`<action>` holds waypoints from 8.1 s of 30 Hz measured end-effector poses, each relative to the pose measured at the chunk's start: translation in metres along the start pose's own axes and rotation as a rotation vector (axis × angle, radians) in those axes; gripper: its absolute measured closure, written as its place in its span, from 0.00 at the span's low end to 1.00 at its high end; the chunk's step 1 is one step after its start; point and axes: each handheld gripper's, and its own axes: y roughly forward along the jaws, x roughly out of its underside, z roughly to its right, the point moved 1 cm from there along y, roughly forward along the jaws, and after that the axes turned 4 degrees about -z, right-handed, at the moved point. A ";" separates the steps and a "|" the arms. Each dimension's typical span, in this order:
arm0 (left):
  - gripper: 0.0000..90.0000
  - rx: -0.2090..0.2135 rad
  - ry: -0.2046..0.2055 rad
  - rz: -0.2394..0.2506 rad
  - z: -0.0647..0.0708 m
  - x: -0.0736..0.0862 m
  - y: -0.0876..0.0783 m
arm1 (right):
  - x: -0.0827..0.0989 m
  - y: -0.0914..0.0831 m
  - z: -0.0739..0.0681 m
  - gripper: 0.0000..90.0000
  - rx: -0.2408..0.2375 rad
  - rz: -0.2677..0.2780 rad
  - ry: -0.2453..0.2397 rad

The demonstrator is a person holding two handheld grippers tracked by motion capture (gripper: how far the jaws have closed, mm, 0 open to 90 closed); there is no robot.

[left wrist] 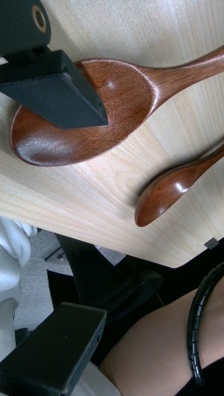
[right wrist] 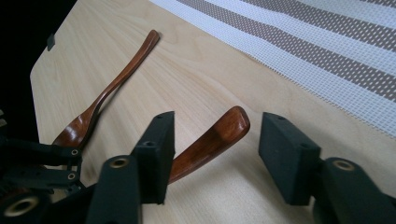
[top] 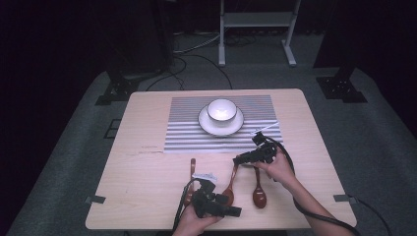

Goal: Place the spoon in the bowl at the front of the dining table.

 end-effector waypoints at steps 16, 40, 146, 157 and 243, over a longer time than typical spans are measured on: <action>0.07 -0.007 0.009 -0.009 0.000 0.000 -0.001 | -0.002 -0.002 0.004 0.79 -0.066 0.036 0.068; 0.07 -0.038 0.045 0.095 0.005 -0.007 -0.023 | -0.036 -0.037 -0.008 0.93 -0.234 0.153 0.119; 0.07 -0.081 0.051 0.158 0.002 -0.004 -0.043 | -0.141 -0.094 0.050 0.93 0.182 0.713 0.511; 0.07 -0.082 0.051 0.158 0.002 -0.004 -0.043 | -0.136 -0.085 0.055 0.93 0.254 0.683 0.476; 0.07 -0.122 0.032 0.187 -0.005 -0.006 -0.048 | -0.056 -0.062 0.040 0.58 0.090 0.350 0.225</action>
